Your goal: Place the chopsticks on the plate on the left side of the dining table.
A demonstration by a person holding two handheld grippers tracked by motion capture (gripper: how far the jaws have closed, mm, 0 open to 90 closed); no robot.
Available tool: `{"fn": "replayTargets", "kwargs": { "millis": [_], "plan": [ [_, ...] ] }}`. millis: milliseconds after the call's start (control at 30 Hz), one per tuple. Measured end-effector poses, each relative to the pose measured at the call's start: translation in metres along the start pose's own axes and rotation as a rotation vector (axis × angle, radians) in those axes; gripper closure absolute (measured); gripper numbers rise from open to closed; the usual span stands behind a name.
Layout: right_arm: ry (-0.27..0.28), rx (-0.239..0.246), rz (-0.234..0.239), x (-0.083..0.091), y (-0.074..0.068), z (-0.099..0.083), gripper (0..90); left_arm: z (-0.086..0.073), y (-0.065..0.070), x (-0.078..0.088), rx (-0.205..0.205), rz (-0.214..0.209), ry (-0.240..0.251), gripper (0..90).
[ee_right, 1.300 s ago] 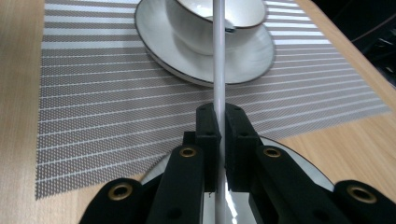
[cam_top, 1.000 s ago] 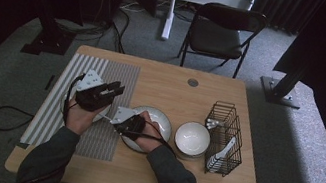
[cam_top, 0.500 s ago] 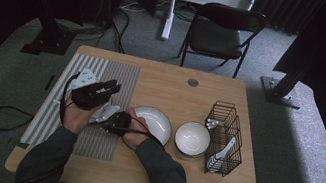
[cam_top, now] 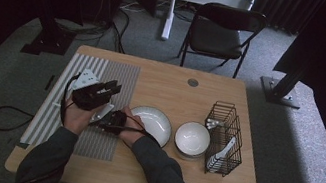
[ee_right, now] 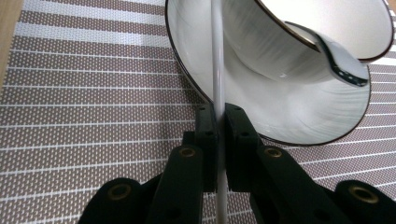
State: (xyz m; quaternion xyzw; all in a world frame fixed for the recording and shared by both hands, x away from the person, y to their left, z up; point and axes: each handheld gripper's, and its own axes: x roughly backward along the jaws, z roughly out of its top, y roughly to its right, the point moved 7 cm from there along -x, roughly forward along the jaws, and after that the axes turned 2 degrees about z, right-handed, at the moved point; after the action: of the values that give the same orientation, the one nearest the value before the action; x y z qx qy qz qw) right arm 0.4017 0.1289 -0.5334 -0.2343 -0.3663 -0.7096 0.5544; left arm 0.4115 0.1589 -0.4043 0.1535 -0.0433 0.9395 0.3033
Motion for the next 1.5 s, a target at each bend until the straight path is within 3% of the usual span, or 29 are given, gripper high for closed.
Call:
{"fn": "replayTargets", "kwargs": {
  "millis": [333,467,733,1067,1233,1500],
  "plan": [
    [0.001,-0.006,-0.007,-0.007,-0.001,-0.001,84.2,0.000,-0.004,0.004,0.008,0.009,0.008,73.2],
    [0.004,-0.046,-0.011,-0.004,-0.002,-0.002,80.4,0.001,-0.006,0.005,0.011,0.014,0.012,73.2],
    [0.003,-0.044,-0.017,0.009,0.002,-0.016,73.9,0.002,-0.009,0.006,0.017,0.021,0.015,73.1],
    [-0.011,-0.060,-0.026,0.022,0.007,-0.030,78.5,-0.001,-0.011,0.004,0.022,0.025,0.003,73.1],
    [-0.016,-0.062,-0.029,0.020,0.007,-0.030,83.9,-0.002,-0.010,0.003,0.017,0.024,-0.001,73.1],
    [-0.011,-0.063,-0.045,0.012,0.015,-0.024,83.1,-0.003,-0.009,0.002,0.018,0.021,-0.002,73.1]
  ]
}}
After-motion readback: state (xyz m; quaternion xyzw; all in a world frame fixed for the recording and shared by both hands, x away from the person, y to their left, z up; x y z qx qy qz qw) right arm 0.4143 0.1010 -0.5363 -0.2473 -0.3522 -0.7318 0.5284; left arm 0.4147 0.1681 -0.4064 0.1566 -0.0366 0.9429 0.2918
